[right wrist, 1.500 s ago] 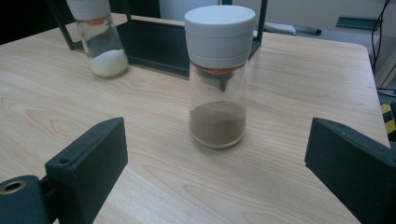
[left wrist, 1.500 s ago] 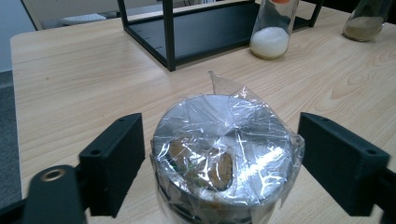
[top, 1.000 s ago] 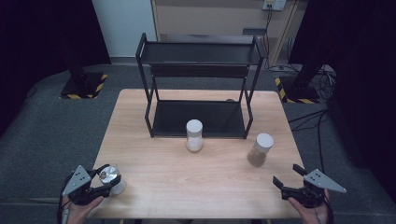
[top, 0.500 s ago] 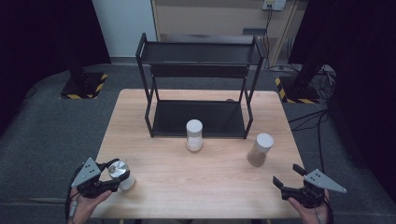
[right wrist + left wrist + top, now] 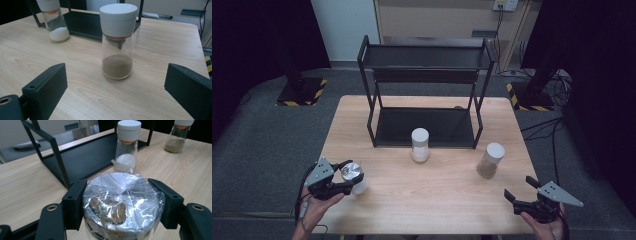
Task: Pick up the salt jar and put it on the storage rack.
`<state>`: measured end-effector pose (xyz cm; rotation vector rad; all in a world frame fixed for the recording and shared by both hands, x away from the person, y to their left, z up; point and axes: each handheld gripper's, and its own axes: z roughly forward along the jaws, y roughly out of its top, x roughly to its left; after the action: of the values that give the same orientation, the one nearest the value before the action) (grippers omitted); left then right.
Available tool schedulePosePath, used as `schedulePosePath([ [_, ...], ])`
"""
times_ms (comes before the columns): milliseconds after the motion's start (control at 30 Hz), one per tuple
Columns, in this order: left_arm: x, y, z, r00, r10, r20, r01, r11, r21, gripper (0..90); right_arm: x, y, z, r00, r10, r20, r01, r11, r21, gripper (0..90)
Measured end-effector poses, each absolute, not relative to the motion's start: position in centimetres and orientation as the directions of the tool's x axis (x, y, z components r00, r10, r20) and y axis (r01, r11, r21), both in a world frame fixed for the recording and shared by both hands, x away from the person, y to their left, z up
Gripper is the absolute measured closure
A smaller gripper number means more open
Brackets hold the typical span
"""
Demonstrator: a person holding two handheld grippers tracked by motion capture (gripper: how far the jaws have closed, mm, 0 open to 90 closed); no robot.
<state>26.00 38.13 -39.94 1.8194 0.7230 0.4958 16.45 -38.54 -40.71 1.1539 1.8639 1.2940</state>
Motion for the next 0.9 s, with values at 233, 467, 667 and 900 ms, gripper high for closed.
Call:
schedulePosePath([
  [233,27.7,37.0,-39.2,0.735,0.678,-0.007,0.238,-0.249,0.939,33.8,16.4,-38.7,-40.8,-0.450,0.893,0.016,0.321,0.145,0.936,3.8],
  [467,29.4,35.6,-38.4,0.740,0.673,0.003,0.231,-0.258,0.938,33.8,16.5,-38.8,-40.8,-0.448,0.894,0.030,0.324,0.131,0.937,2.9],
  [667,30.9,34.6,-37.8,0.743,0.669,0.012,0.223,-0.265,0.938,33.8,16.5,-38.8,-40.8,-0.449,0.893,0.035,0.328,0.128,0.936,2.6],
  [900,32.6,33.3,-37.3,0.737,0.675,0.015,0.221,-0.263,0.939,33.8,16.6,-38.8,-40.8,-0.453,0.891,0.036,0.330,0.130,0.935,2.6],
])
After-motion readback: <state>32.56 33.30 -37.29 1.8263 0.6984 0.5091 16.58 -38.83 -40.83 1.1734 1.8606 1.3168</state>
